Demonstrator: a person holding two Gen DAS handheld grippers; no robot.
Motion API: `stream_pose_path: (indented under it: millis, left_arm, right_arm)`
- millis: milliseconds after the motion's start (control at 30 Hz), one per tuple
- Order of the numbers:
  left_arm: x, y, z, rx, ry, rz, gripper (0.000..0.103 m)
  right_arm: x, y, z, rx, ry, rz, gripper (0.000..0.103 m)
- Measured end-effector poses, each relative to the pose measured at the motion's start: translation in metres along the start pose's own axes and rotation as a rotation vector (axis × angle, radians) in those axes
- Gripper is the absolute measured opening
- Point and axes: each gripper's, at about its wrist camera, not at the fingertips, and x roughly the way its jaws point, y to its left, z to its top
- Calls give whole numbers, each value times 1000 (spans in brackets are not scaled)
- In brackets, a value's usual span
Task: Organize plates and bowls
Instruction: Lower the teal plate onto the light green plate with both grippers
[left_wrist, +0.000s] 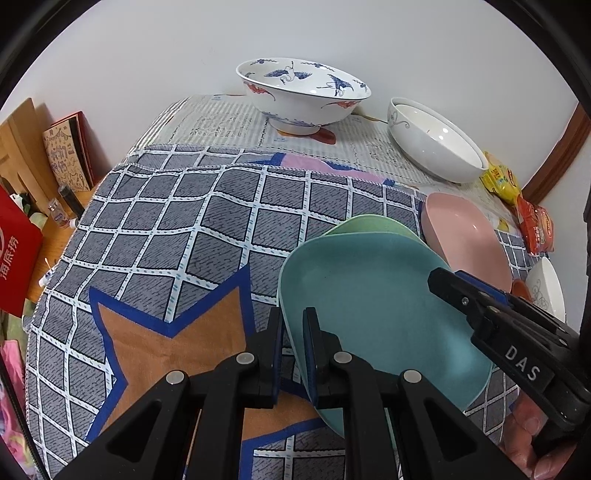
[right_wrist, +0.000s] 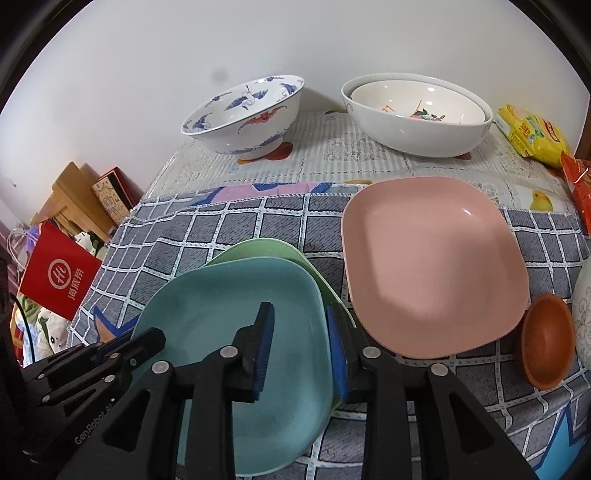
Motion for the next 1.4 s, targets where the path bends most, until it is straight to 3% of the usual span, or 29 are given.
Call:
stream_pose_path:
  millis: [1233, 1400]
  left_arm:
    - [-31, -20, -16, 54, -3, 13, 14]
    - [-31, -22, -19, 64, -4, 11, 18]
  right_arm:
    - [-41, -15, -31, 23, 34, 41, 34]
    - [-37, -14, -34, 20, 35, 26, 27]
